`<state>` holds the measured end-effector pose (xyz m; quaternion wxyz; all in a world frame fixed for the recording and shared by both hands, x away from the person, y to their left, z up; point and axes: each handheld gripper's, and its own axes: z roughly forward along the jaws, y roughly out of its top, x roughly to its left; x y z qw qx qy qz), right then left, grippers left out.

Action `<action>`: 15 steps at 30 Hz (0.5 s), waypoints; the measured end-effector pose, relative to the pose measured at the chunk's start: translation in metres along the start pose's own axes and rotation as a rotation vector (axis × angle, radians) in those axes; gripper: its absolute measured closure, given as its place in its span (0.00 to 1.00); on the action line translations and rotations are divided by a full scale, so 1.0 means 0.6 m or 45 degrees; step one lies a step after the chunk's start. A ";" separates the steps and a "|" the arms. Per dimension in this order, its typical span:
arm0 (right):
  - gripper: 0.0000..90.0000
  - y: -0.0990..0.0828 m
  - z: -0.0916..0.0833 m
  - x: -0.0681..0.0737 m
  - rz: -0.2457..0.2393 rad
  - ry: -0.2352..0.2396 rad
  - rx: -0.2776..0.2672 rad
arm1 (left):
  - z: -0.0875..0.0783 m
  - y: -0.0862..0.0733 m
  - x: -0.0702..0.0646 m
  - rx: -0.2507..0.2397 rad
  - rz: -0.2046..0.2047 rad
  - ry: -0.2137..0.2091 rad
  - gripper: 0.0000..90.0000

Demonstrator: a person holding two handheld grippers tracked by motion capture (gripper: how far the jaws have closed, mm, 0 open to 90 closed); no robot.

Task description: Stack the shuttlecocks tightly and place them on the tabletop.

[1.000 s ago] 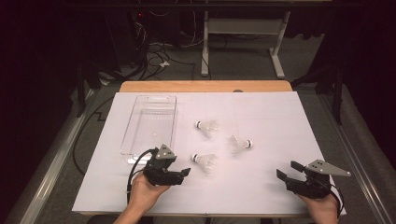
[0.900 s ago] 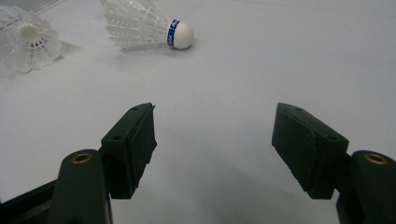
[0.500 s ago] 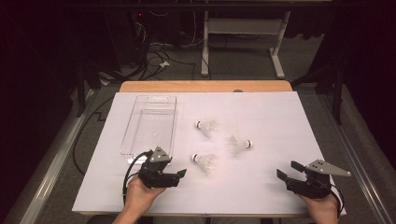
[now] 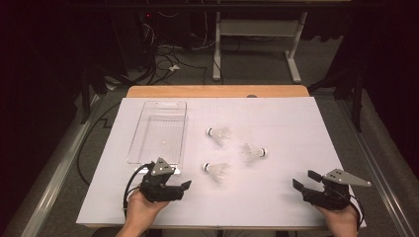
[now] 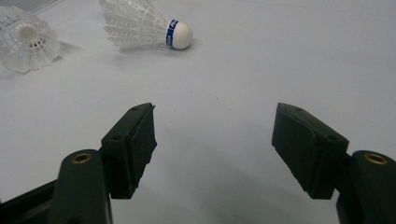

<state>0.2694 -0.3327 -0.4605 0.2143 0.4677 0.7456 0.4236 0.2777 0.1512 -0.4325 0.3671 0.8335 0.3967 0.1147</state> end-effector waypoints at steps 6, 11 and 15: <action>0.34 0.000 0.000 0.000 0.000 0.000 0.000 | -0.009 -0.009 0.004 -0.021 0.000 0.019 0.33; 0.34 0.000 0.000 0.000 -0.001 -0.002 0.001 | -0.016 -0.019 0.007 -0.029 -0.003 0.038 0.34; 0.34 0.000 0.000 0.000 -0.001 -0.003 0.001 | -0.020 -0.027 0.011 -0.035 -0.022 0.050 0.34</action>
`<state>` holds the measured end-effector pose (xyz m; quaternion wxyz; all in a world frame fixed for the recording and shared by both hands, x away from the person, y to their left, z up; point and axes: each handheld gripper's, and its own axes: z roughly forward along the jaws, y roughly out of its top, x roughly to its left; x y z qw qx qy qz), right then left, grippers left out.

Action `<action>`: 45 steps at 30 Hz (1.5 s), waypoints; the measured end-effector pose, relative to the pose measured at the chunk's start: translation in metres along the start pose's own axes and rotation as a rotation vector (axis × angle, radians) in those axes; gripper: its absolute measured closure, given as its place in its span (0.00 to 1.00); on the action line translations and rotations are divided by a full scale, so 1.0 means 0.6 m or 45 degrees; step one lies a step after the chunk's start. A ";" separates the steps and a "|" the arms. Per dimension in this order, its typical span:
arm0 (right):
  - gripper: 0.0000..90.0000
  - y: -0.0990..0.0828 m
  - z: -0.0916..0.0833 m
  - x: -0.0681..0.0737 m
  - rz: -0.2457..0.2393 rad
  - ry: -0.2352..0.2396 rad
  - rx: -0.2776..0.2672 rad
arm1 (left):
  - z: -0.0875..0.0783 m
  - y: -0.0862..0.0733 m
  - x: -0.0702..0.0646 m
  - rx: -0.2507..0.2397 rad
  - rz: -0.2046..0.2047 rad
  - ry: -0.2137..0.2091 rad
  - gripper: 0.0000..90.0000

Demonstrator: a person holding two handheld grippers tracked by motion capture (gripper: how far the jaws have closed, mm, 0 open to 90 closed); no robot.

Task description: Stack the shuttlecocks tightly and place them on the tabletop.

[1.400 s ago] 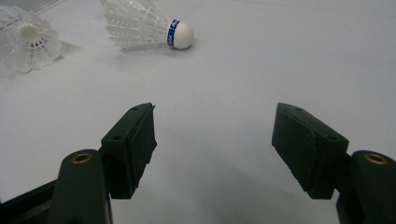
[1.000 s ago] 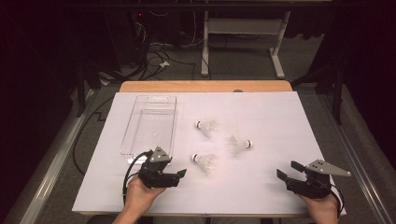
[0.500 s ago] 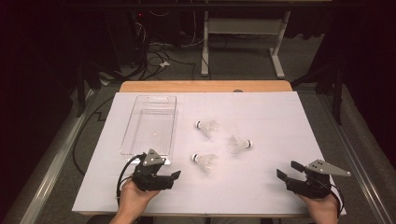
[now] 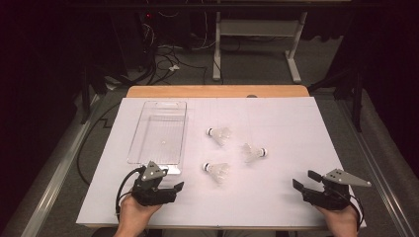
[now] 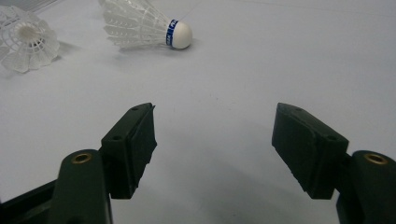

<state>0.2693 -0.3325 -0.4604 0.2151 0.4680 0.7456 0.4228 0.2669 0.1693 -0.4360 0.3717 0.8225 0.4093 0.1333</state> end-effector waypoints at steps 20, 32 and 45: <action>0.34 0.000 0.000 0.000 0.001 -0.005 0.001 | -0.017 -0.022 0.020 -0.055 -0.033 0.081 0.34; 0.34 0.000 0.000 -0.001 0.002 -0.004 0.002 | -0.027 -0.040 0.042 -0.108 -0.091 0.110 0.34; 0.34 -0.001 0.000 -0.001 0.011 -0.008 0.006 | -0.034 -0.057 0.060 -0.137 -0.102 0.162 0.34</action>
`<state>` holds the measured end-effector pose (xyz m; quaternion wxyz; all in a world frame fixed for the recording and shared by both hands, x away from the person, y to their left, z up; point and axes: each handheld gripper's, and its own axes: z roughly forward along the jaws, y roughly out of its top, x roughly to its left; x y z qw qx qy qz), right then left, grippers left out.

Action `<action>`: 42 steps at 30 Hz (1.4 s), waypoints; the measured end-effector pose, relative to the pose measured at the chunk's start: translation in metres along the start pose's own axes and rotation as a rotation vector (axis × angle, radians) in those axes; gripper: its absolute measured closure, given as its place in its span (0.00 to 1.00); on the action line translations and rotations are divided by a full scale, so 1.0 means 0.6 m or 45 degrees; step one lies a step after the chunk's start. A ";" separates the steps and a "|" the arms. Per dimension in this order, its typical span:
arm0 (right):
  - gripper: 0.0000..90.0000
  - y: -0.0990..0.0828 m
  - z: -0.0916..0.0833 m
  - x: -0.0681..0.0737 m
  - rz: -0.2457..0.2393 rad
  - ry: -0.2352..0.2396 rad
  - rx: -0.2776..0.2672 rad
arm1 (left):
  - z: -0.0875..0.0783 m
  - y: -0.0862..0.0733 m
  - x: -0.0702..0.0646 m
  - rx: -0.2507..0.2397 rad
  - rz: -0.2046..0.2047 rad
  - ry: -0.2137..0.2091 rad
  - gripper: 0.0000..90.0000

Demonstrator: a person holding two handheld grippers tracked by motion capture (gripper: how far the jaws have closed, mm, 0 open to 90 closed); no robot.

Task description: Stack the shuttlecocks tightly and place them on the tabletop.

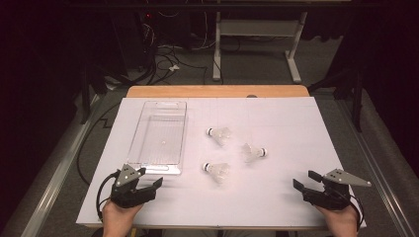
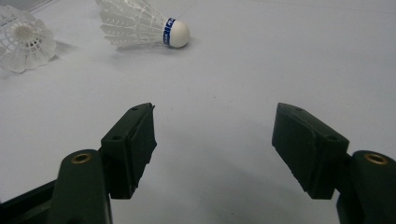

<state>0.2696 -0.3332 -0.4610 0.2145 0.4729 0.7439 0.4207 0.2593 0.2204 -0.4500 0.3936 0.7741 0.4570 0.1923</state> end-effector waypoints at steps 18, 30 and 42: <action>0.34 0.000 0.000 0.001 0.000 0.003 0.003 | -0.007 -0.013 0.025 0.011 -0.053 0.056 0.34; 0.33 0.004 0.000 0.003 0.005 -0.006 0.011 | -0.009 -0.015 0.029 0.004 -0.070 0.049 0.34; 0.32 0.014 0.003 0.010 -0.017 0.019 0.024 | -0.014 -0.018 0.031 -0.006 -0.082 0.047 0.34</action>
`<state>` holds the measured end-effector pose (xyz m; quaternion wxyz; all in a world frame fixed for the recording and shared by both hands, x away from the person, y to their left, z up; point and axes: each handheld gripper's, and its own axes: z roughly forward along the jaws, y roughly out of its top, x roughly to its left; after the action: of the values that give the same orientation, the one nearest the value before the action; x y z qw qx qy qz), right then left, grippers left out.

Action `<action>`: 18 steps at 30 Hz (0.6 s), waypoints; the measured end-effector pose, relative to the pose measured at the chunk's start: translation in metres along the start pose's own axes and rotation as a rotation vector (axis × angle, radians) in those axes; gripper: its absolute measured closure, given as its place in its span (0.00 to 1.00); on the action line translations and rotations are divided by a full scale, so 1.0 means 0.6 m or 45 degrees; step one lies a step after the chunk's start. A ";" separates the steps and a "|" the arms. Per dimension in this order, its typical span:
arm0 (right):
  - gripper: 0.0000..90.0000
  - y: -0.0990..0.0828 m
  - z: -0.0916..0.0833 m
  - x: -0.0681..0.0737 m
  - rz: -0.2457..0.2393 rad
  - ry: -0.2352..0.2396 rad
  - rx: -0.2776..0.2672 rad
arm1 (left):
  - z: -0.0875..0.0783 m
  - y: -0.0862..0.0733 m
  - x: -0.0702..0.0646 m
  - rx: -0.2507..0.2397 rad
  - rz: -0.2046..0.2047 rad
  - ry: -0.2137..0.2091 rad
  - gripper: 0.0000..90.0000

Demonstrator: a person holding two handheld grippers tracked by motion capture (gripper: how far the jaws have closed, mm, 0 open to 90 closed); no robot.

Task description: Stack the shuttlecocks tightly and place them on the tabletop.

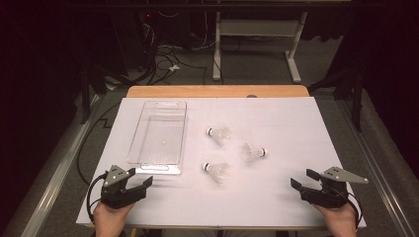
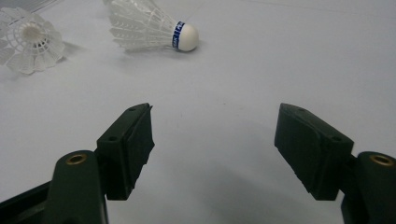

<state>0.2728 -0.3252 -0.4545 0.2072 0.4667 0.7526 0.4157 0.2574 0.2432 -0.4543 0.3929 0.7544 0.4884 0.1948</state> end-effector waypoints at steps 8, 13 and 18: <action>0.32 0.009 0.010 0.008 -0.012 0.030 0.000 | 0.002 0.000 -0.002 0.005 -0.001 -0.003 0.34; 0.31 0.016 0.020 0.017 -0.012 0.051 -0.002 | 0.003 0.000 -0.003 0.007 0.003 -0.010 0.34; 0.31 0.025 0.035 0.031 -0.033 0.077 0.000 | 0.004 0.000 -0.004 0.005 0.005 -0.017 0.34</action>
<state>0.2866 -0.2968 -0.4524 0.1898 0.4442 0.7644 0.4270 0.2577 0.2402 -0.4554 0.3940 0.7575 0.4846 0.1897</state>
